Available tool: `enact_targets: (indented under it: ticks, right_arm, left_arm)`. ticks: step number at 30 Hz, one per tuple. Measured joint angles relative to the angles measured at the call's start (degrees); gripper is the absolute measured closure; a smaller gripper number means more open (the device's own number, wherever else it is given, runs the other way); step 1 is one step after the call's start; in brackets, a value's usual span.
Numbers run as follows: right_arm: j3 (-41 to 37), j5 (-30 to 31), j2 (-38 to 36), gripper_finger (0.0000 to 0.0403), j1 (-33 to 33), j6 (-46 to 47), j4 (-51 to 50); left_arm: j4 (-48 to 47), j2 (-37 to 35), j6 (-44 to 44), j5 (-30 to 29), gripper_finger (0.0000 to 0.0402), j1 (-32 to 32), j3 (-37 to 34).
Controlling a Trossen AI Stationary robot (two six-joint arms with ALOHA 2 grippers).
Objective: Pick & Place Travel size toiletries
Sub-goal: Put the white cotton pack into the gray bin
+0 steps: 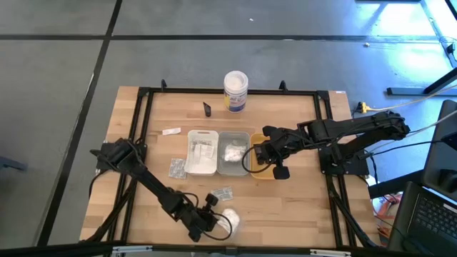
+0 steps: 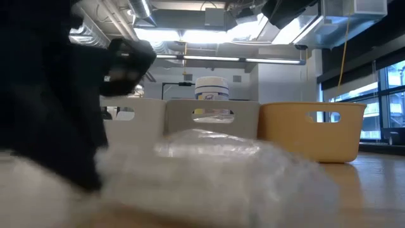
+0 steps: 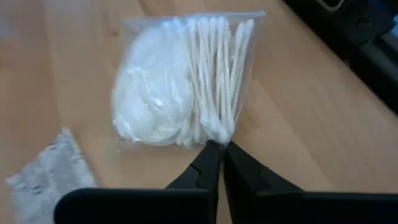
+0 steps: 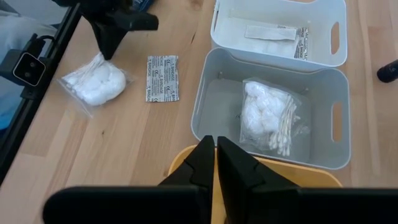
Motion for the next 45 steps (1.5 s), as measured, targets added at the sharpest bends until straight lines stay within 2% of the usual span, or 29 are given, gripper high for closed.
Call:
enact_targets:
  ticks: [3,8,15,20,26,32,40,45]
  right_arm:
    - [0.0,0.0,0.0,0.0381,0.0,0.2,0.0]
    - [0.0,0.0,0.0,0.0381,0.0,0.4,0.0]
    - [0.0,0.0,0.0,0.0381,0.0,0.5,0.0]
    - [0.0,0.0,0.0,0.0381,0.0,0.5,0.0]
    - [0.0,0.0,0.0,0.0381,0.0,0.6,0.0]
    - [0.0,0.0,0.0,0.0381,0.0,0.2,0.0]
    - [0.0,0.0,0.0,0.0381,0.0,0.0,0.0]
    - [0.0,0.0,0.0,0.0381,0.0,0.0,0.0]
  left_arm:
    - [-1.6,-2.7,-0.4,-1.7,0.0395,0.0,0.0]
    - [-6.8,-7.6,-0.2,-7.8,0.0395,0.0,0.0]
    - [-13.5,-14.4,6.3,-21.2,0.0395,1.4,0.1]
    - [-14.9,-17.9,11.4,-25.2,0.0396,5.3,0.1]
    - [-16.8,-19.1,11.9,-23.6,0.0395,12.3,0.1]
    - [-17.6,-19.1,7.1,-13.1,0.0395,18.8,0.1]
    - [-21.0,-19.1,1.9,-10.7,0.0395,23.1,-0.3]
    - [-21.1,-18.4,-0.6,-5.1,0.0395,24.5,-1.2]
